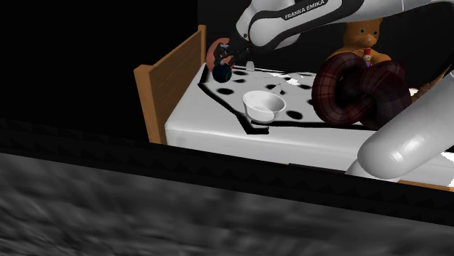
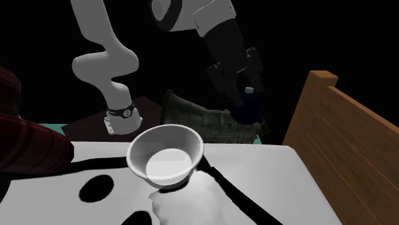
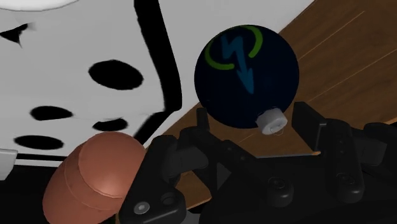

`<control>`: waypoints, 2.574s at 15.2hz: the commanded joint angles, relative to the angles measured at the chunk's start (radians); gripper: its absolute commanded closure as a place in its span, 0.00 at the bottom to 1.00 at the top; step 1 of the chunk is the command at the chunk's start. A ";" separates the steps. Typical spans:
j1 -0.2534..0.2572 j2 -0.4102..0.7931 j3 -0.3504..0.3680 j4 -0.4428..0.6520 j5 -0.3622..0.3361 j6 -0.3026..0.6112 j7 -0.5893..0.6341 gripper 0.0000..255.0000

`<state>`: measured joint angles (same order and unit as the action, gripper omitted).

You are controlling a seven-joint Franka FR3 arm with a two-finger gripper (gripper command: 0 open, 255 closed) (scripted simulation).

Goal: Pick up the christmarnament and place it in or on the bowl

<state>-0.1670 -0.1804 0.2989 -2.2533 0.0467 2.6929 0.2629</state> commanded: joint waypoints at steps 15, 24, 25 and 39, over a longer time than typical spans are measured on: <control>0.027 -0.409 -0.344 -0.319 0.198 -0.127 -0.460 1.00; 0.057 -0.363 -0.363 -0.407 0.234 0.008 -0.502 1.00; 0.062 -0.356 -0.366 -0.416 0.239 0.023 -0.508 1.00; 0.112 -0.292 -0.401 -0.477 0.288 0.150 -0.561 1.00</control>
<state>-0.0547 -0.4723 -0.1020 -2.7306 0.3349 2.8429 -0.2975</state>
